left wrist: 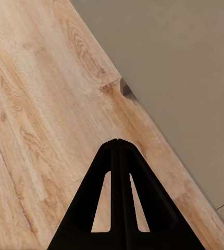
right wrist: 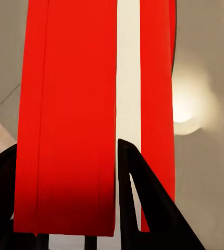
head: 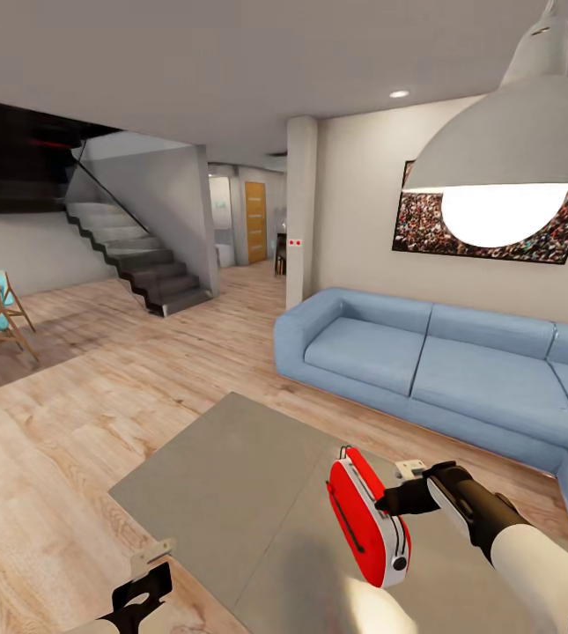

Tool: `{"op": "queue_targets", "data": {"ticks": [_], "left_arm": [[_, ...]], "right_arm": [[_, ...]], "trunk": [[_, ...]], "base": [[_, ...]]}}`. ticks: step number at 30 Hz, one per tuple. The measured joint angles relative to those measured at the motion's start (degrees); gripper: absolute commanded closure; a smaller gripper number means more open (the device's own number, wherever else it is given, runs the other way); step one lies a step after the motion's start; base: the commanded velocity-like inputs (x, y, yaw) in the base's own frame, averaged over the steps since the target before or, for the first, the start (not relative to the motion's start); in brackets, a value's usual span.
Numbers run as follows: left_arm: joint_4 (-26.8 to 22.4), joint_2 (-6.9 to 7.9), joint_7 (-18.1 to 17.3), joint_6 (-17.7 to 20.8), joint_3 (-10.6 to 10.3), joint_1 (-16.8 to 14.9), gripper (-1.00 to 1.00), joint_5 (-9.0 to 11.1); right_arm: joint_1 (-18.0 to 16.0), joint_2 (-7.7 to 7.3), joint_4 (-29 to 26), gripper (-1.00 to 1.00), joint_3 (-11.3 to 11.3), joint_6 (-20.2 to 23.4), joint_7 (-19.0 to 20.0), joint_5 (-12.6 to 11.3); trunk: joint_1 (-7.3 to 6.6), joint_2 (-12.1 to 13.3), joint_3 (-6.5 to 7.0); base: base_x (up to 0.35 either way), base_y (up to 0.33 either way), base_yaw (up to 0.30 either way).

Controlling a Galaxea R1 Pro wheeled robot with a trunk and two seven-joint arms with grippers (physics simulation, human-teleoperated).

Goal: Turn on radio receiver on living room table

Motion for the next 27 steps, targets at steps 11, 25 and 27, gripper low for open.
{"op": "queue_targets", "data": {"ticks": [11, 25, 27], "left_arm": [[0.0, 0.07, 0.0, 0.0, 0.0, 0.0, 1.0, -0.05], [0.0, 0.16, 0.0, 0.0, 0.0, 0.0, 1.0, -0.09], [0.0, 0.16, 0.0, 0.0, 0.0, 0.0, 1.0, -0.09]], "right_arm": [[0.0, 0.0, 0.0, 1.0, -0.02, 0.0, -0.33, 0.01], [0.0, 0.0, 0.0, 1.0, -0.05, 0.0, -0.11, 0.0], [0.0, 0.0, 0.0, 1.0, -0.05, 0.0, -0.11, 0.01]], "trunk": [[2.42, -4.41, -1.97], [5.49, -10.03, -4.49], [5.5, -10.05, -4.49]], "base": [[0.0, 0.0, 0.0], [0.0, 0.0, 0.0], [0.0, 0.0, 0.0]]}}
